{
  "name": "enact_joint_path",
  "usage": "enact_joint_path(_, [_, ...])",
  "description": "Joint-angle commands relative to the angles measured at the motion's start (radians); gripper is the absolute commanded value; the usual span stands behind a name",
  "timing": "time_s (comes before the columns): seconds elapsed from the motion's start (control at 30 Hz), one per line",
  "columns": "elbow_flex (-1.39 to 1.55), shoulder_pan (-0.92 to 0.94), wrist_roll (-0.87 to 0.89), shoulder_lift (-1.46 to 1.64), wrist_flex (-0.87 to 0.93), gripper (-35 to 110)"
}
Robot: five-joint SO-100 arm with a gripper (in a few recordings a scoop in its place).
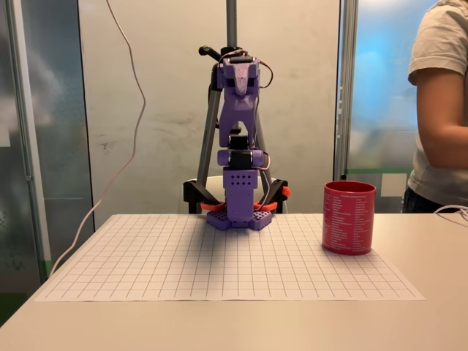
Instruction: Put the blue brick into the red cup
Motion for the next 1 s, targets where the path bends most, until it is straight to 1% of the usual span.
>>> enact_joint_path(0.0, [0.126, -0.038, -0.003, 0.003, -0.043, 0])
enact_joint_path(0.23, [0.486, -0.038, -0.069, 0.003, -0.118, 0])
enact_joint_path(0.47, [0.726, -0.038, -0.052, 0.003, -0.120, 0])
enact_joint_path(0.73, [0.713, -0.038, 0.018, 0.003, -0.029, 0])
enact_joint_path(0.9, [0.712, -0.040, 0.018, 0.003, -0.029, 0])
enact_joint_path(0.93, [0.712, -0.040, 0.018, 0.003, -0.029, 0])
enact_joint_path(0.97, [0.712, -0.040, 0.020, 0.003, -0.029, 5])
